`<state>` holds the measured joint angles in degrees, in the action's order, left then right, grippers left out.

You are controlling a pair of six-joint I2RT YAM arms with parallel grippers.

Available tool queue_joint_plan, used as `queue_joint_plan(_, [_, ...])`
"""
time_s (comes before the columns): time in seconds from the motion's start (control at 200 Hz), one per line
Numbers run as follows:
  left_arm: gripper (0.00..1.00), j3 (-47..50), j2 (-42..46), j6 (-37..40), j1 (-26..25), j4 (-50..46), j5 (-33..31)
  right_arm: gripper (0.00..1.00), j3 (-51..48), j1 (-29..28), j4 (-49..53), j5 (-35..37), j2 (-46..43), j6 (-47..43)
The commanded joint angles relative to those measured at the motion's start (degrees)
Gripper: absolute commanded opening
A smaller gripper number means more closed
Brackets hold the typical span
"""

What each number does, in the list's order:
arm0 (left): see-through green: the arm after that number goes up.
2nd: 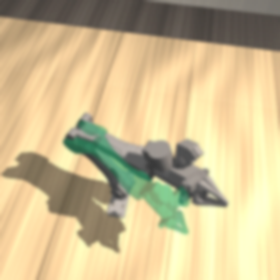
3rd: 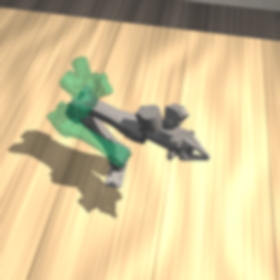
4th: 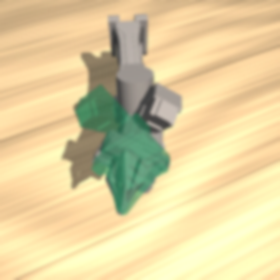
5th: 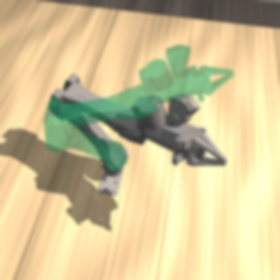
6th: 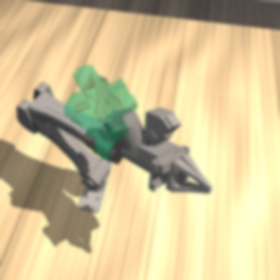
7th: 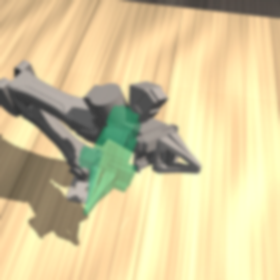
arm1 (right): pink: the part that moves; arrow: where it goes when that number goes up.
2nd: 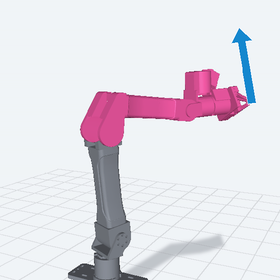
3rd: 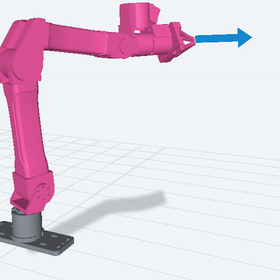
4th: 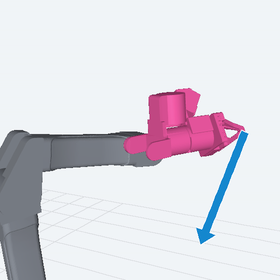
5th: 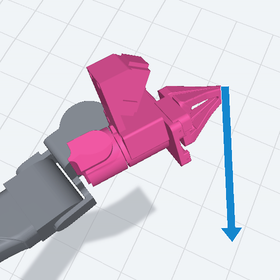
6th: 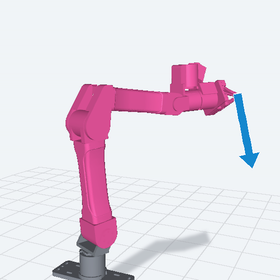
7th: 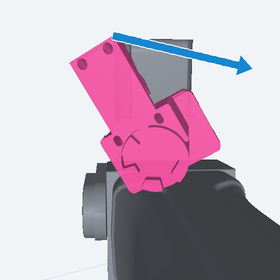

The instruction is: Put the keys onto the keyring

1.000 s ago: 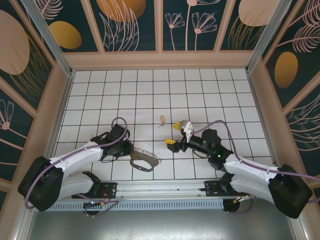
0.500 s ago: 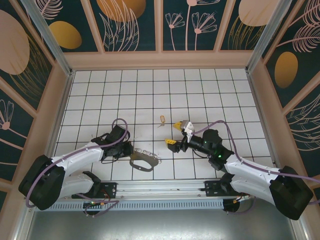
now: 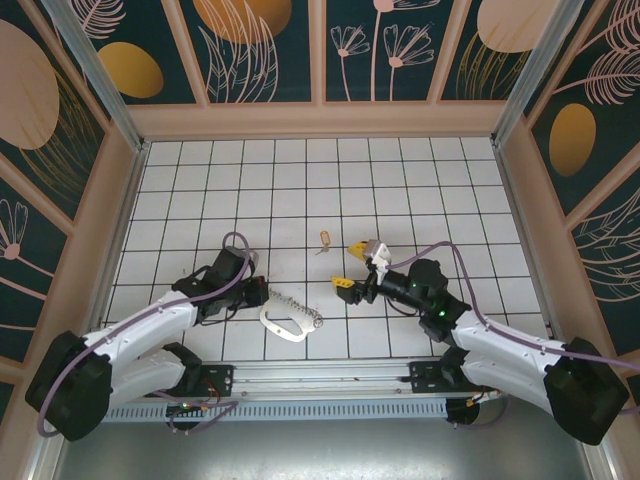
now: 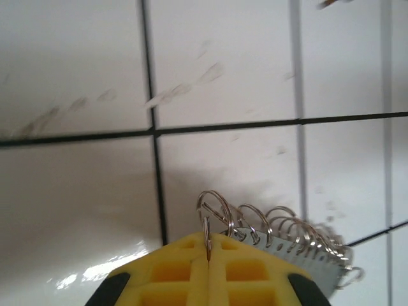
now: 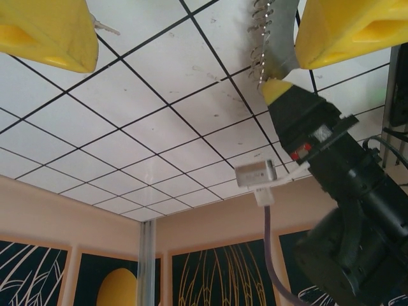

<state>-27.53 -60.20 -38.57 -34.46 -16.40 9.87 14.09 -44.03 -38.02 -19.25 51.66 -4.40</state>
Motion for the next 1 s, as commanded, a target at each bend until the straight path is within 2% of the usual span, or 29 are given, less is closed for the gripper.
queue_joint_plan(0.0, [0.0, -4.67, 4.18, 7.39, -0.24, 6.8, 3.09, 0.8, 1.64, 1.24, 2.83, -0.68, -2.55, -1.31])
queue_joint_plan(0.135, [0.0, -9.34, 5.17, 17.14, -0.26, 11.01, 7.17, 0.79, 4.99, 3.24, 5.78, -3.22, -4.65, -0.21])
queue_joint_plan(0.285, [0.0, -10.81, 5.44, 27.12, -0.49, 16.49, 15.32, 0.77, 9.23, 3.43, 9.8, -6.25, -5.74, -1.88])
queue_joint_plan(0.485, [0.0, -14.45, 4.56, 37.63, -4.28, 14.63, 21.72, 0.75, 14.28, 3.43, 15.46, -11.37, -7.36, -5.11])
queue_joint_plan(0.666, [0.0, -18.01, 3.93, 41.72, -6.38, 9.59, 27.5, 0.64, 15.45, 3.09, 17.63, -16.08, -7.51, -5.45])
queue_joint_plan(0.996, [0.0, -22.6, 6.24, 44.27, -8.46, 5.93, 31.7, 0.57, 13.84, -1.87, 14.64, -22.06, -8.57, -3.88])
